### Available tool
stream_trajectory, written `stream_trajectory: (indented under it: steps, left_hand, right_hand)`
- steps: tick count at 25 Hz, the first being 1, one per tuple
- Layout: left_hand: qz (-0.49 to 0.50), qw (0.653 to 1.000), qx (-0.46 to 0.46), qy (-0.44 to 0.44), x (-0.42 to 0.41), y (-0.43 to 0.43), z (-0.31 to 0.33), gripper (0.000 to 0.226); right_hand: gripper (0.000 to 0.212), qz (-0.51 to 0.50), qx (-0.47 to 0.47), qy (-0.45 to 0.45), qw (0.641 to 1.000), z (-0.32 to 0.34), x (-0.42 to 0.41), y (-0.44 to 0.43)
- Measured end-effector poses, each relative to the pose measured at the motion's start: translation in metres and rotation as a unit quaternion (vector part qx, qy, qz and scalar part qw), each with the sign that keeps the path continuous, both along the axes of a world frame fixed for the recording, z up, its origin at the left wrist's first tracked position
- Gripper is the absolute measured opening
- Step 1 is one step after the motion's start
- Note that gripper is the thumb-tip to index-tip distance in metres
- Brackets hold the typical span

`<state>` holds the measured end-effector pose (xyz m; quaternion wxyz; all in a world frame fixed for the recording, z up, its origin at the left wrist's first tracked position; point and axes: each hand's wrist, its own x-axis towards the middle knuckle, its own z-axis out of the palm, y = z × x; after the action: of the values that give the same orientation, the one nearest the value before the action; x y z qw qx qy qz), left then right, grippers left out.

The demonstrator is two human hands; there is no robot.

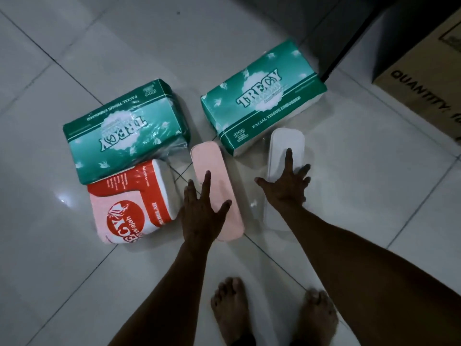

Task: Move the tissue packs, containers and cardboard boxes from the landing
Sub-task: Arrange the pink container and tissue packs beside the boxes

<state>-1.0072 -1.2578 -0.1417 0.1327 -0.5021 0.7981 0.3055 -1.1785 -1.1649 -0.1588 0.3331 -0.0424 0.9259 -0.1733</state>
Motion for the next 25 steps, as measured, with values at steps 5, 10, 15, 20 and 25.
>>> stream_trajectory:
  steps: [5, 10, 15, 20, 25]
  left_hand:
    - [0.079, 0.994, 0.031, 0.065, -0.020, -0.009, -0.030, 0.103]
    - [0.092, 0.993, 0.053, 0.047, -0.034, -0.006, -0.037, 0.112]
    - [0.109, 0.993, 0.029, 0.046, -0.035, -0.003, -0.027, 0.117]
    - [0.080, 0.996, 0.017, 0.027, -0.029, 0.021, 0.002, 0.120]
    - [0.046, 0.999, 0.014, 0.009, -0.063, 0.064, 0.026, 0.119]
  right_hand:
    - [0.114, 0.005, 0.036, 0.022, 0.999, -0.028, -0.007, 0.000]
    - [0.113, 0.005, 0.045, 0.056, 0.997, -0.032, -0.005, 0.000]
    - [0.113, -0.017, 0.045, 0.041, 0.998, -0.022, -0.007, 0.009]
    - [0.112, -0.059, 0.054, 0.038, 0.996, 0.013, -0.033, 0.060]
    - [0.111, -0.083, 0.071, 0.078, 0.991, 0.041, -0.091, 0.135]
